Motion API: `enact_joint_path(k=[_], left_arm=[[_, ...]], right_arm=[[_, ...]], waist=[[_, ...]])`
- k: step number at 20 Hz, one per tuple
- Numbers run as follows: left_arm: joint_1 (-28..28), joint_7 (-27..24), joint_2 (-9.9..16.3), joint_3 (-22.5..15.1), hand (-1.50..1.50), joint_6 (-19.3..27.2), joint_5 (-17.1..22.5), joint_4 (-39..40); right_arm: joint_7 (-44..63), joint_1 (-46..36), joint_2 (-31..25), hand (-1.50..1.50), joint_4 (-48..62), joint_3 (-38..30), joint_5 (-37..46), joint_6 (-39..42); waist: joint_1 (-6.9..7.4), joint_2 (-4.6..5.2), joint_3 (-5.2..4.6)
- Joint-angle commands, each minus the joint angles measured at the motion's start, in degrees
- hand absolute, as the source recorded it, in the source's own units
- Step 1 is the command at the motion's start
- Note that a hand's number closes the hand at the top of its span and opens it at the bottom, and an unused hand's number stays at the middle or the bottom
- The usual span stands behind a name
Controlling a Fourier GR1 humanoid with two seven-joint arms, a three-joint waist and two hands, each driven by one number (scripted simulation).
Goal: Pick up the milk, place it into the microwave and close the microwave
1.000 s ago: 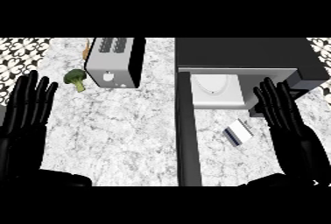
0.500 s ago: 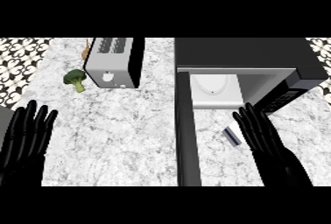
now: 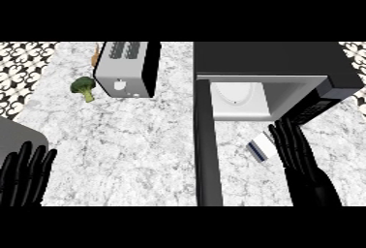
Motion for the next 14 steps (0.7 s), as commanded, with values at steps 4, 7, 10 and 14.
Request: enact_joint_path(k=[4, 7, 10, 14], left_arm=[[5.2, -3.8, 1.1, 2.6, -1.5, -3.3, 2.5, -0.6], [4.1, -1.4, -1.7, -1.9, -1.5, -0.7, -2.0, -1.1], [8.8, -11.5, -0.6, 0.5, -1.5, -4.8, -1.3, 4.2], [6.7, -6.4, 0.1, 2.2, -1.5, -4.5, 1.4, 0.2]], right_arm=[[-4.7, -3.0, 0.6, -1.5, 8.4, -0.4, 6.3, -9.4], [-8.6, -3.0, 0.3, -1.5, 10.3, -4.1, 3.9, -7.4], [-10.9, -4.9, 0.6, -1.5, 16.3, -4.7, 4.7, -7.8], [-12.5, -6.2, -1.5, -1.5, 20.1, -8.6, 3.3, -6.6]], waist=[[0.12, 0.05, 0.0], [-0.14, 0.08, 0.03], [0.18, 0.06, 0.0], [-0.03, 0.07, 0.01]])
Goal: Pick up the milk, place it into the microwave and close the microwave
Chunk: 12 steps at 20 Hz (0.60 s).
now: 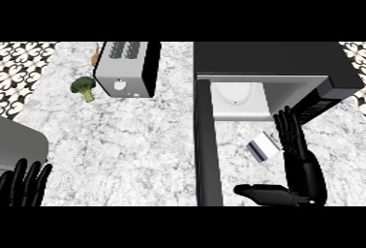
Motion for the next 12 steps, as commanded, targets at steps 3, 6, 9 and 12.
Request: enact_joint_path(k=[3, 6, 9, 12], left_arm=[[6.9, -5.4, -1.7, -5.8, -1.5, -0.4, -4.6, -1.1], [9.6, -6.4, 0.7, -0.3, -1.5, -4.3, 1.3, -2.1], [5.1, -1.8, -1.3, -3.2, -1.5, -1.3, -1.9, -3.0], [13.7, -10.0, -1.7, -4.9, -1.5, -3.4, -3.6, -1.8]], right_arm=[[-4.3, -4.6, -1.9, -1.5, 9.3, -6.1, -1.8, 0.4], [-8.4, -4.1, -3.9, -1.5, 13.9, -8.7, -1.1, 0.3], [-8.3, -7.8, -3.6, -1.5, 17.7, -9.7, -0.5, -1.1], [-12.0, -8.8, -5.6, -1.5, 24.3, -12.4, -1.2, 0.3]], waist=[[0.21, -0.02, 0.02], [0.34, -0.05, 0.01], [-0.01, 0.01, 0.02], [0.72, -0.06, 0.02]])
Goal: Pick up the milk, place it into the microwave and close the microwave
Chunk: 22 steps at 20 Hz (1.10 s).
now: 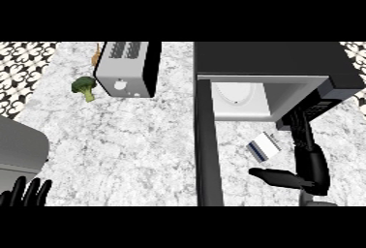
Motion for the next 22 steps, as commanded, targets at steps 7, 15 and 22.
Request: enact_joint_path(k=[7, 15, 22], left_arm=[[1.4, 0.3, -0.4, -1.4, -1.5, 0.5, -1.7, -2.1], [3.0, -3.8, 2.0, 4.8, -1.5, -3.6, 4.8, 0.3], [2.6, 3.0, 1.4, 1.8, -1.5, -1.2, 3.6, -4.7]], right_arm=[[-6.7, -3.0, -5.6, -1.5, 13.3, -4.4, -1.1, 5.5], [-15.3, -11.2, -7.8, -1.5, 33.1, -7.4, 0.3, 6.6], [-21.6, -17.9, -5.4, -1.5, 45.9, -7.9, 3.3, 0.6]], waist=[[-0.07, 0.01, 0.01], [0.43, 0.09, 0.02], [0.39, 0.16, 0.05]])
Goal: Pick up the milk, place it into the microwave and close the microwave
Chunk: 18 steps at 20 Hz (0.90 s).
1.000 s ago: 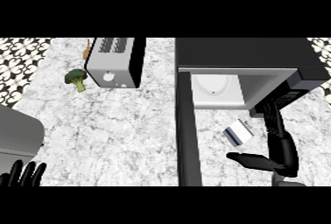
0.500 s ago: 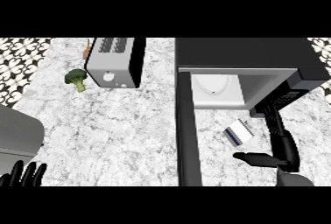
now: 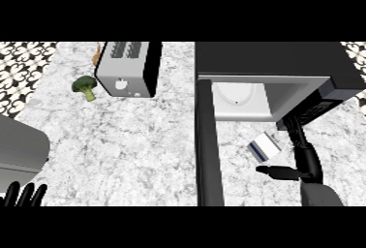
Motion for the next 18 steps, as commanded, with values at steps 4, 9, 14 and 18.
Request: enact_joint_path(k=[4, 9, 14, 18], left_arm=[[2.7, -2.5, 1.9, 4.0, -1.5, -3.8, 4.2, 0.4], [-3.6, 1.6, -0.6, 0.8, -1.5, 0.5, -0.1, 2.0], [-5.4, -2.7, -0.4, 2.6, -1.5, -0.3, -0.5, 7.3], [0.0, -1.5, -0.4, 0.5, -1.5, -1.1, 0.5, 0.5]], right_arm=[[-4.4, -7.0, -1.2, -1.5, 14.6, -1.5, 0.7, 1.4], [-11.3, -7.4, -3.4, -1.5, 22.3, -1.9, 1.2, 5.8], [-11.6, -12.6, -1.0, -1.5, 29.0, -2.4, 1.6, 4.9], [-14.1, -13.7, -2.2, -1.5, 30.8, -4.2, 0.7, 4.6]], waist=[[0.41, 0.08, 0.04], [0.04, 0.21, 0.08], [0.51, 0.41, 0.13], [0.9, 0.38, 0.16]])
